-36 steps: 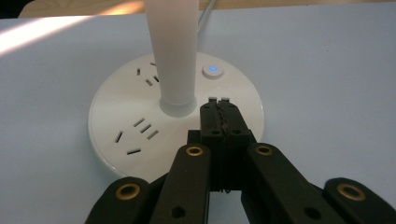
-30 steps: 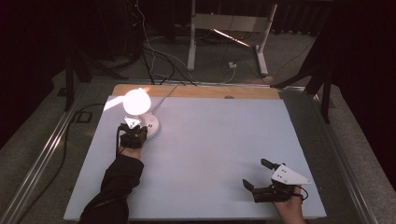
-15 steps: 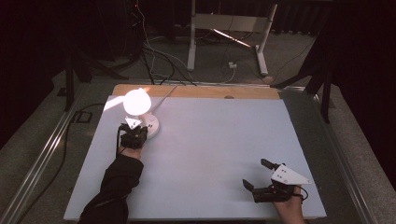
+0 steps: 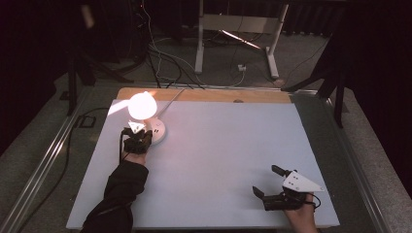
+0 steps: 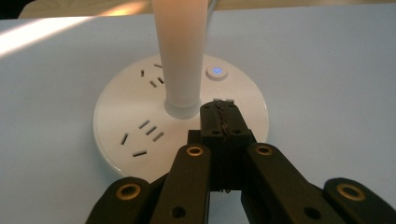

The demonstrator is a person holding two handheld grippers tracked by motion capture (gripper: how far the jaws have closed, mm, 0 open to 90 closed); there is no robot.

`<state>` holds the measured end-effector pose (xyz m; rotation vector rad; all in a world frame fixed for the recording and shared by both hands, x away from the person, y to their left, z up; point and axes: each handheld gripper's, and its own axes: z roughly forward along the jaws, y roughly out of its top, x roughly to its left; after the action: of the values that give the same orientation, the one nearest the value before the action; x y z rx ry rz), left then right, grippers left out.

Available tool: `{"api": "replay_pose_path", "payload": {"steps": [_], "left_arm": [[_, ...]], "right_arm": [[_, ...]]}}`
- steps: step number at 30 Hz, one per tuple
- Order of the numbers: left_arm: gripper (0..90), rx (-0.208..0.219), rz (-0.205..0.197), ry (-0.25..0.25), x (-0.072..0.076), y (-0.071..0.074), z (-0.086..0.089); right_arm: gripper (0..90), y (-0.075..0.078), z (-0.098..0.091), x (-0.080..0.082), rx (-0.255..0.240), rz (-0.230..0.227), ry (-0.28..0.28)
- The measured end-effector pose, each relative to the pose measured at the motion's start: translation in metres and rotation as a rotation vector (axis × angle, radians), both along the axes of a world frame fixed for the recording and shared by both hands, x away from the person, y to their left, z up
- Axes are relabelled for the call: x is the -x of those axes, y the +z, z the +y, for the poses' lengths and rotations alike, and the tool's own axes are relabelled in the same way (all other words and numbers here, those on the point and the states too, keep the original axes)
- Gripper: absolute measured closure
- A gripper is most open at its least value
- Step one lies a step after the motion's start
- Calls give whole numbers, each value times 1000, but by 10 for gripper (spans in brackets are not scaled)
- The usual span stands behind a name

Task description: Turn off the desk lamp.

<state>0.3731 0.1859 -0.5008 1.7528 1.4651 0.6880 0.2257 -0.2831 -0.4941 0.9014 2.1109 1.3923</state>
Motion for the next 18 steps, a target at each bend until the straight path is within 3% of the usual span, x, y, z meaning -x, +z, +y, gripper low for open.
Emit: {"api": "replay_pose_path", "payload": {"steps": [9, 18], "left_arm": [[900, 0, -19, -12, 2, 10, -2], [900, -15, -22, -19, 2, 7, -2]], "right_arm": [[0, 0, 0, 0, 3, -1, 1], [0, 0, 1, 0, 4, 0, 1]]}}
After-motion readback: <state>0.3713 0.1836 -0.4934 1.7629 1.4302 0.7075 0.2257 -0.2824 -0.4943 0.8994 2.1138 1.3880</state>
